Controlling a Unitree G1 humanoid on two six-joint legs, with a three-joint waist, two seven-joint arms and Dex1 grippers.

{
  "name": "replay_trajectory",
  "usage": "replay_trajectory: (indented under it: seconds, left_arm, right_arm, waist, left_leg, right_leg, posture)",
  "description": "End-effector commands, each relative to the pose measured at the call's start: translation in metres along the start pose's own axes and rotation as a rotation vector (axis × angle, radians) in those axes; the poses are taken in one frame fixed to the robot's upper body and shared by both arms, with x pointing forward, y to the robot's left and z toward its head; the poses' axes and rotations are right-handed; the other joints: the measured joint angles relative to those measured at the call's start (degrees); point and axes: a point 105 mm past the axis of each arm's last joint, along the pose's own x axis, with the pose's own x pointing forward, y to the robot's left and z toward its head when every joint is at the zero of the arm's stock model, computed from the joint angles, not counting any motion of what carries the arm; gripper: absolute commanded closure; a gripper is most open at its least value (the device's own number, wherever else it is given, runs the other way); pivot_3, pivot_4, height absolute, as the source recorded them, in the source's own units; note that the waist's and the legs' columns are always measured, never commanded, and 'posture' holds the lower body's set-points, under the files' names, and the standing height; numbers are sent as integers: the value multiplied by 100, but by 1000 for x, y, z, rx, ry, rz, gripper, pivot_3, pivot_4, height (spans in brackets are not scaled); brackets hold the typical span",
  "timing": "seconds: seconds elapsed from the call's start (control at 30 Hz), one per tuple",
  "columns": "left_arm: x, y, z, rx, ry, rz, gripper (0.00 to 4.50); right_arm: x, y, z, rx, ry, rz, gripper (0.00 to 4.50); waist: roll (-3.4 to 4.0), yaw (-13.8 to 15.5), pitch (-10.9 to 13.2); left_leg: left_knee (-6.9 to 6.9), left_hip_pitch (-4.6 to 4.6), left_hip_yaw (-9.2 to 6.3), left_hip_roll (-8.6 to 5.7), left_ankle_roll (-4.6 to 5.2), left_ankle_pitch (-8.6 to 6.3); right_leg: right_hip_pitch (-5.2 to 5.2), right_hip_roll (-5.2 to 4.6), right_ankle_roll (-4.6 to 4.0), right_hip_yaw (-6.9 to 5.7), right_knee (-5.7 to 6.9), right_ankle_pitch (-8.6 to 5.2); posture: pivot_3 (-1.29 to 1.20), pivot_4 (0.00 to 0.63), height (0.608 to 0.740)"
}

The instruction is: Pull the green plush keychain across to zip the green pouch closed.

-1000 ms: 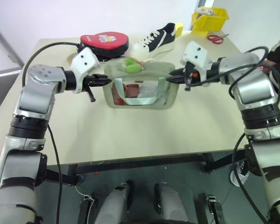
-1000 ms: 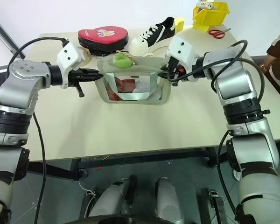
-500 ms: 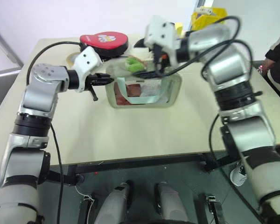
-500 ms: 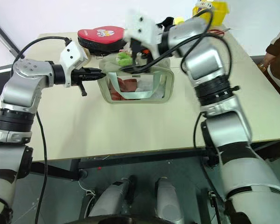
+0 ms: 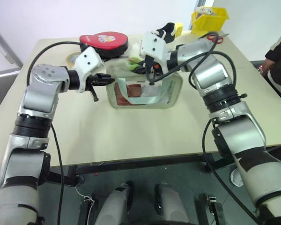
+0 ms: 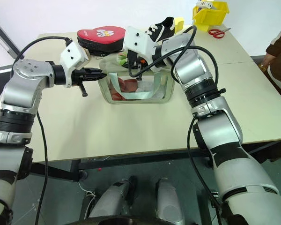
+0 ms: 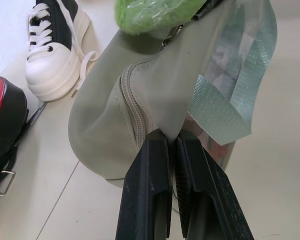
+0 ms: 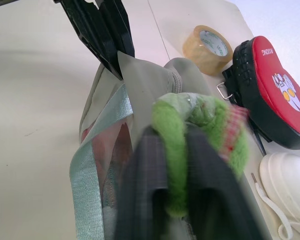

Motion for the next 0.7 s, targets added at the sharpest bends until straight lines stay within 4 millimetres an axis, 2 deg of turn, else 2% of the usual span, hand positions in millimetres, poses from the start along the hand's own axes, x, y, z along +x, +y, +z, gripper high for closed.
replay_trajectory:
  seconds: [0.03, 0.17, 0.27, 0.37, 0.53, 0.63, 0.7]
  left_arm:
    - [-3, 4, 13, 49, -32, 24, 4500]
    - [-2, 5, 12, 49, -32, 24, 4500]
    - [-2, 3, 11, 48, -31, 20, 4500]
    - [-1, 2, 9, 52, -22, 15, 4500]
    - [1, 1, 12, 41, -38, 10, 4500]
    - [2, 0, 13, 42, -39, 6, 4500]
    - [3, 0, 12, 41, -39, 5, 4500]
  right_arm:
    - [-26, -21, 30, -48, -58, -90, 4465]
    - [-58, -44, 38, -15, -76, -235, 4465]
    - [-87, -65, 24, -4, -16, -414, 4465]
    - [-114, -71, -20, -96, 190, -543, 4465]
    - [-149, -54, -103, -216, 516, -616, 4465]
    - [-149, -34, -140, -119, 553, -630, 4465]
    - [-137, -14, -164, -35, 552, -612, 4465]
  waist:
    - [0, 9, 0]
    - [0, 11, 0]
    - [0, 14, 0]
    - [0, 44, 0]
    - [0, 118, 0]
    - [2, 89, 0]
    - [1, 79, -1]
  left_leg:
    - [0, -1, 0, 0, 0, 0]
    - [0, -1, 0, 0, 0, 0]
    - [-2, -1, 0, 0, 0, -1]
    - [-1, -1, 0, -1, 0, -1]
    - [0, 0, 11, -4, 0, -1]
    - [-3, 2, 16, -1, 1, 0]
    - [-2, 1, 16, -1, 2, 1]
  right_leg:
    - [0, 0, 0, 0, 0, 0]
    - [0, -1, 0, 0, -1, 0]
    - [-1, -2, 0, 1, -1, 0]
    - [1, -15, -1, 0, -3, 0]
    - [4, -25, 0, 2, -5, -1]
    - [0, -25, -1, 10, -3, -1]
    - [0, -25, -1, 10, -3, -1]
  posture:
    - [0, 150, 740]
    - [0, 150, 740]
    - [0, 150, 740]
    - [0, 150, 740]
    - [0, 150, 740]
    - [0, 150, 740]
    - [0, 150, 740]
